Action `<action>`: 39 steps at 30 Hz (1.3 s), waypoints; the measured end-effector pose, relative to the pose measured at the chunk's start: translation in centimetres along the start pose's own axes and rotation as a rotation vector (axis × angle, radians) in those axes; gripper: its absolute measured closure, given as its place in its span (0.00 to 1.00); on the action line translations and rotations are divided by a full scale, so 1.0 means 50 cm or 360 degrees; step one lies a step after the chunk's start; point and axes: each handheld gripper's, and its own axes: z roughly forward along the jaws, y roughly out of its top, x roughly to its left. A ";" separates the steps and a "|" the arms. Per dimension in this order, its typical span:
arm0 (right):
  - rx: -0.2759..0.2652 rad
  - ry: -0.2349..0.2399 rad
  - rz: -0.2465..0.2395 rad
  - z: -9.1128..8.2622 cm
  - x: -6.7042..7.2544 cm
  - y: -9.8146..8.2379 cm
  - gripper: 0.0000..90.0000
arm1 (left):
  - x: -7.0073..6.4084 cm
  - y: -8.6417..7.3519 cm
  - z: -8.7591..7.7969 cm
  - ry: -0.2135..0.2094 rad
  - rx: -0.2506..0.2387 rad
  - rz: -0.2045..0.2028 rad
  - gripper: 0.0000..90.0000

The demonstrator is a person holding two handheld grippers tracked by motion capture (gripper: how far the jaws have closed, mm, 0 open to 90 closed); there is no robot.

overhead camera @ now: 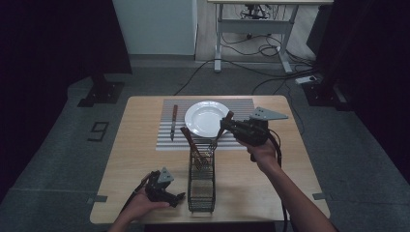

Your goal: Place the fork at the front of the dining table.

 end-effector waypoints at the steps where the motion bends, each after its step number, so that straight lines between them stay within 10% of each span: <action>1: -0.0016 -0.0009 0.0002 -0.006 -0.003 0.004 0.89 | 0.000 0.000 0.000 0.0000 0.0000 0.0000 0.00; 39: -0.0009 -0.0231 0.0015 -0.048 -0.071 0.006 0.89 | 0.000 0.000 0.000 0.0000 0.0002 0.0002 0.00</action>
